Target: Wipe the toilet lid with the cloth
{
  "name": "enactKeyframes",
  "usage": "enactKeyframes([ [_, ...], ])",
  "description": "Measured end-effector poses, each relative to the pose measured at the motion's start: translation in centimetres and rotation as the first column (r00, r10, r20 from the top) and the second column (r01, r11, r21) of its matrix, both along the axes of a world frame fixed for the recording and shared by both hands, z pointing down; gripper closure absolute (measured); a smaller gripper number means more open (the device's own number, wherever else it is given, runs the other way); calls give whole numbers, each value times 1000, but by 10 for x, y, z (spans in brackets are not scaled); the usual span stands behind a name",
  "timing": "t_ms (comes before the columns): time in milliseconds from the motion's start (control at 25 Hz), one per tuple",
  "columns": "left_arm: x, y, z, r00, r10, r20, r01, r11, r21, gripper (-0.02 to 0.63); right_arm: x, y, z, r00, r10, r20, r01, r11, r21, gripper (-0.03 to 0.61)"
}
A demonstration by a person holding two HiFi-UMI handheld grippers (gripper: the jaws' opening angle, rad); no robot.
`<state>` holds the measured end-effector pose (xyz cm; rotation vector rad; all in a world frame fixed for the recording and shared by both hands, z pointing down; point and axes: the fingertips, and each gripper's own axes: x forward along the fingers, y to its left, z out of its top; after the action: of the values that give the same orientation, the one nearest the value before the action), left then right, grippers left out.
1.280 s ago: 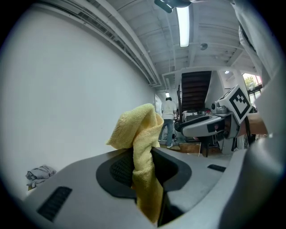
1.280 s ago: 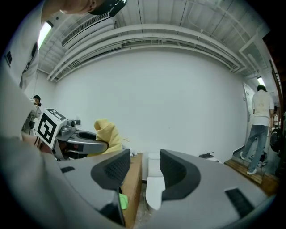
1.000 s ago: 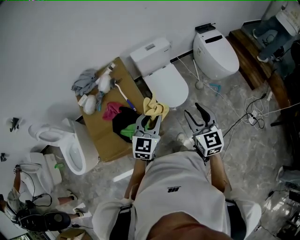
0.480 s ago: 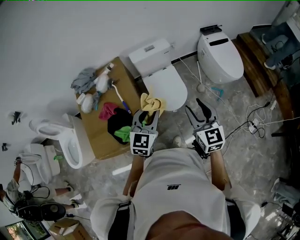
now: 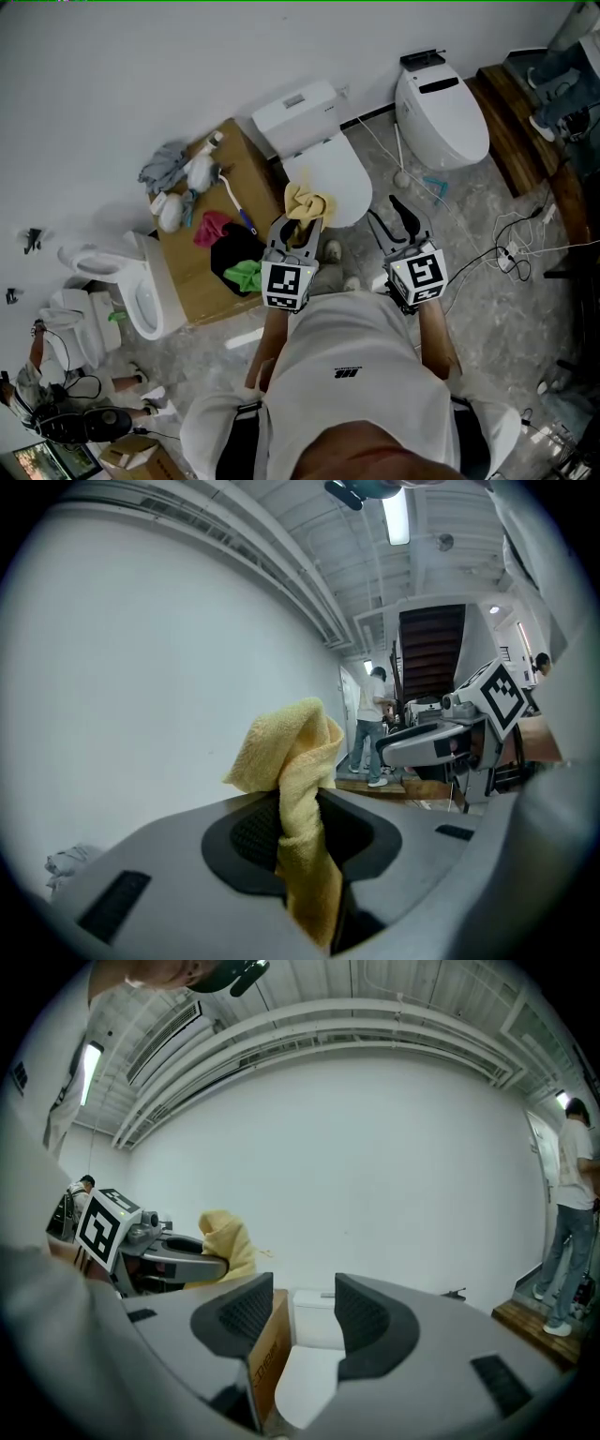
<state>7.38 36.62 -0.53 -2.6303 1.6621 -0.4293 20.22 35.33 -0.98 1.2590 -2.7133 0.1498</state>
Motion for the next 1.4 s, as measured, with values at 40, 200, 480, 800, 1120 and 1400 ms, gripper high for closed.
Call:
enactKeyframes([
  [40,1,-4,1,1000,-1,0,1,1000,0,505,0,-4,0,1000,-2,-1,2,1000,0,359],
  [200,1,-24,1,1000,-2,2,2,1000,7,505,-1,-24,0,1000,-7,-2,7,1000,4,359],
  [480,-14,-60,10,1000,-10,-14,10,1000,0,505,-17,-60,8,1000,-11,-17,11,1000,-9,359],
  [800,-39,-121,19,999,-24,-45,23,999,-22,505,-43,-123,18,999,-24,-47,22,999,-39,359],
  [1120,-69,-190,29,996,-39,-86,36,999,-39,505,-70,-188,26,996,-20,-82,14,997,-78,360],
  [1400,-96,-241,59,992,-49,-112,39,995,-91,505,-101,-240,48,990,-38,-139,20,991,-130,360],
])
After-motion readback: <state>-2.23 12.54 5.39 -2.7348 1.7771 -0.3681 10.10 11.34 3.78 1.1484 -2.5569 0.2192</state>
